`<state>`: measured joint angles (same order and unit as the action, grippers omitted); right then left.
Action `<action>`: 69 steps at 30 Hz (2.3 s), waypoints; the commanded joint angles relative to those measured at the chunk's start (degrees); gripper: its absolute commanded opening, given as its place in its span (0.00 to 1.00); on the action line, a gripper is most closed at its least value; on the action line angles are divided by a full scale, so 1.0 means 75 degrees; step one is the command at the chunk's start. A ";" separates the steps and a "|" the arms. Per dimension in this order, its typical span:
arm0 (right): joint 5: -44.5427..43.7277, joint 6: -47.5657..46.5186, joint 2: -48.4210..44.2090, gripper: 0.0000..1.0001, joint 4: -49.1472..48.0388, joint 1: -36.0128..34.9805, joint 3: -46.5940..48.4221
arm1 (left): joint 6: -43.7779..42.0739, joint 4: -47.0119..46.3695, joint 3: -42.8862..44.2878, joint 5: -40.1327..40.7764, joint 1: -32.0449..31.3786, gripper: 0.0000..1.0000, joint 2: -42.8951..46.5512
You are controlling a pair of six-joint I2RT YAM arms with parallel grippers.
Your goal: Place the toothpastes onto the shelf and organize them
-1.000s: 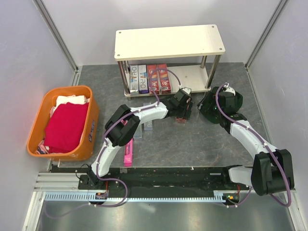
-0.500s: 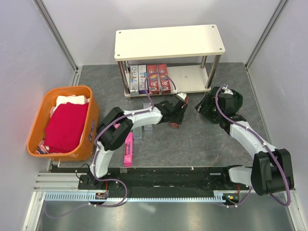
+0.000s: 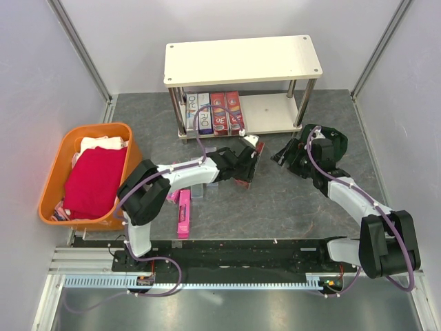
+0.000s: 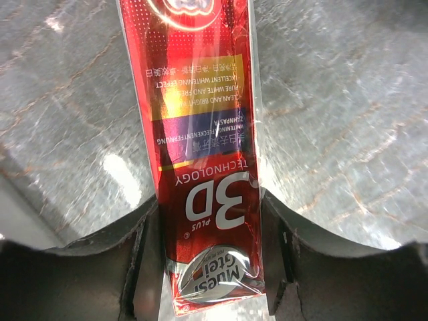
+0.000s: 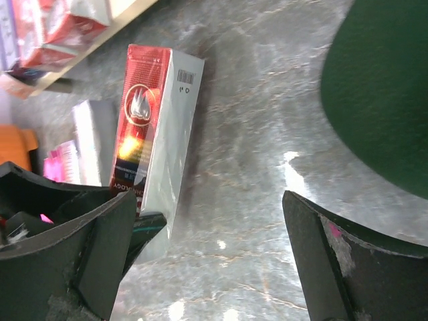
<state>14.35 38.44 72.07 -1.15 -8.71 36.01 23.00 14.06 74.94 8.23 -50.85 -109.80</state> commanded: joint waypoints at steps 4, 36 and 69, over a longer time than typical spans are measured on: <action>0.0793 0.0348 -0.0141 0.98 -0.0714 0.0024 -0.0137 | 0.0226 -0.0656 -0.0463 -0.0054 0.0065 0.47 0.1280; 0.2470 0.3675 0.1980 0.74 -0.5799 -0.0948 -0.0231 | 0.0296 -0.1336 -0.1062 -0.0816 0.0264 0.47 0.2651; 0.2002 0.0163 0.2729 0.28 -0.1442 -0.0936 0.2825 | -0.0021 -0.1137 -0.2315 -0.0943 0.2172 1.00 0.4092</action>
<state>30.76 47.77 90.67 -17.63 -15.79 49.56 23.49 7.44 59.59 3.84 -38.52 -83.22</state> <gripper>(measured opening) 0.382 0.995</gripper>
